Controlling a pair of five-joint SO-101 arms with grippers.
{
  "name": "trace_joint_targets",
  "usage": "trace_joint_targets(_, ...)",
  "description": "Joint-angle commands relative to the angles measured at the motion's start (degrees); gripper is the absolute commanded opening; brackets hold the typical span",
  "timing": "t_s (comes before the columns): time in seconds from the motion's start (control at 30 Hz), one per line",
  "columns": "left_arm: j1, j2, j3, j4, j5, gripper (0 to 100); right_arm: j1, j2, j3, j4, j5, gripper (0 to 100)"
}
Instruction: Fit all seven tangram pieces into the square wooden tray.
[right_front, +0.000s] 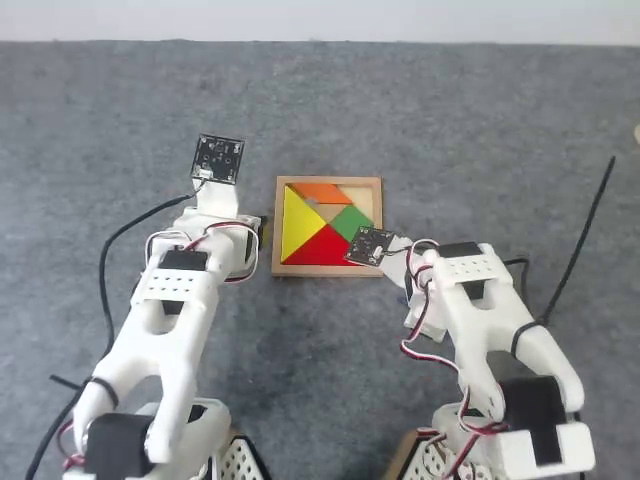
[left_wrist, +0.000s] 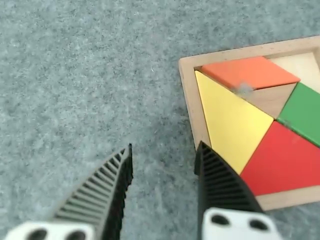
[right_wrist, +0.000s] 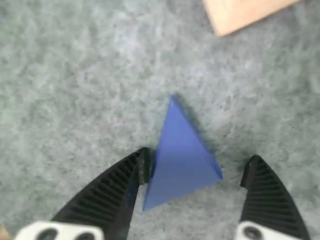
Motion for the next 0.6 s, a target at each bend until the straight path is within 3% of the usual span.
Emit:
trace_joint_targets(0.0,-0.3,-0.2,-1.5,-1.2,-0.4,19,0.3,0.0,0.2,-0.4,-0.4,30.3)
trace_joint_targets(0.07,-0.4,-0.2,-1.5,-1.2,-0.4,19,0.3,0.0,0.2,-0.4,-1.8,24.7)
trace_joint_targets(0.23,-0.4,-0.2,-1.5,-1.2,-0.4,19,0.4,0.0,0.3,-0.3,-2.5,0.0)
trace_joint_targets(0.37,-0.4,-0.2,-1.5,-1.2,-0.4,19,0.6,-0.1,0.3,-0.5,-3.3,3.9)
trace_joint_targets(0.57,-0.4,-0.2,-1.5,-1.2,-0.4,19,2.5,-0.6,-6.7,-1.0,-15.2,0.7)
